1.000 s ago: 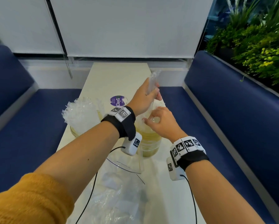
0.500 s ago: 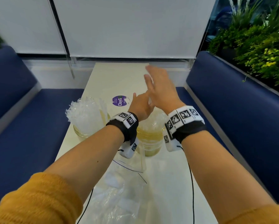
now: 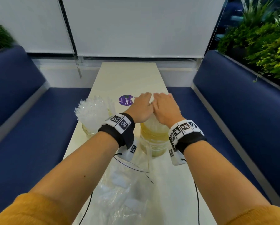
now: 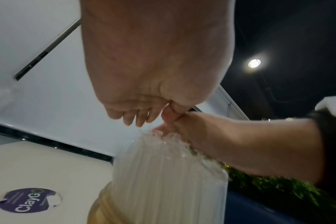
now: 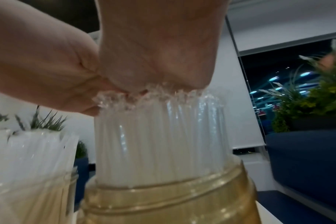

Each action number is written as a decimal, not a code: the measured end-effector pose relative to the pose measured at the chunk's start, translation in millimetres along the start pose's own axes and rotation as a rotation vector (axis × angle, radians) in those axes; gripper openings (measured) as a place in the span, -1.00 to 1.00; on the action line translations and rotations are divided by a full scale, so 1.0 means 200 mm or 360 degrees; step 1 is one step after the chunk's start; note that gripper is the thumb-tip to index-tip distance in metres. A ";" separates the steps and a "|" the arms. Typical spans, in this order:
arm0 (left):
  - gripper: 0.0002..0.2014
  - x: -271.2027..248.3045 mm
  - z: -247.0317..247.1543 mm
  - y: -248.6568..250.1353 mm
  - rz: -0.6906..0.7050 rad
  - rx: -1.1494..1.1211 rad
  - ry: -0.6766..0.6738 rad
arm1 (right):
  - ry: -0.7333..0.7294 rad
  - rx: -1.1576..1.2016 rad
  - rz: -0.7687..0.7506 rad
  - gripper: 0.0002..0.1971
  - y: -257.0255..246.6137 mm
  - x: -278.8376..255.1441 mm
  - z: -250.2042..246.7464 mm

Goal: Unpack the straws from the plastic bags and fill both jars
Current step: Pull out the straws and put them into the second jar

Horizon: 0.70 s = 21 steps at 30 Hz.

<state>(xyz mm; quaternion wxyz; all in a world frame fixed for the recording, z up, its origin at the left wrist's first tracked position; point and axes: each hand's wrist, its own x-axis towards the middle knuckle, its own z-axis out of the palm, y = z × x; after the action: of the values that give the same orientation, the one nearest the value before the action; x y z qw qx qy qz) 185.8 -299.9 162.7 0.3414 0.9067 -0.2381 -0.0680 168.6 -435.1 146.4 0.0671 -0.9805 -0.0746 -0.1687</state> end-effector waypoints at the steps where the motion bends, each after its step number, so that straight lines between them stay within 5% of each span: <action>1: -0.64 0.00 0.02 0.01 0.0039 0.0051 0.0070 | 0.0178 0.0033 0.0092 -0.71 0.01 0.01 -0.01; 3: -0.54 0.00 0.06 0.00 0.0109 0.0215 0.0112 | 0.0204 -0.0032 0.0265 -0.57 0.04 -0.01 0.00; 6: -0.46 -0.01 0.14 -0.04 0.0038 0.0323 -0.0161 | -0.0232 -0.0002 0.0355 -0.30 0.09 -0.07 0.11; 8: -0.44 -0.02 0.15 -0.05 -0.0024 0.0257 -0.0232 | -0.0298 0.0021 0.0368 -0.40 0.10 -0.06 0.10; 13: -0.45 -0.05 0.01 -0.01 0.0010 0.0166 -0.0085 | 0.0085 0.0097 0.0156 -0.53 0.01 0.01 0.00; 16: -0.44 -0.12 -0.11 0.03 -0.0036 0.0137 -0.0007 | -0.0148 -0.0010 -0.0039 -0.57 -0.04 -0.01 0.08; 21: -0.50 -0.26 -0.38 0.02 0.0053 0.0081 0.0294 | -0.0394 -0.0006 0.0056 -0.58 -0.02 0.00 0.07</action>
<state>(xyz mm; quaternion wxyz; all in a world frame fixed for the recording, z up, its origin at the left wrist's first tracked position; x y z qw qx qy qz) 161.2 -233.0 220.4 0.3398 0.9134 -0.2223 0.0276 172.6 -428.1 133.7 0.0585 -0.9951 -0.0650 -0.0453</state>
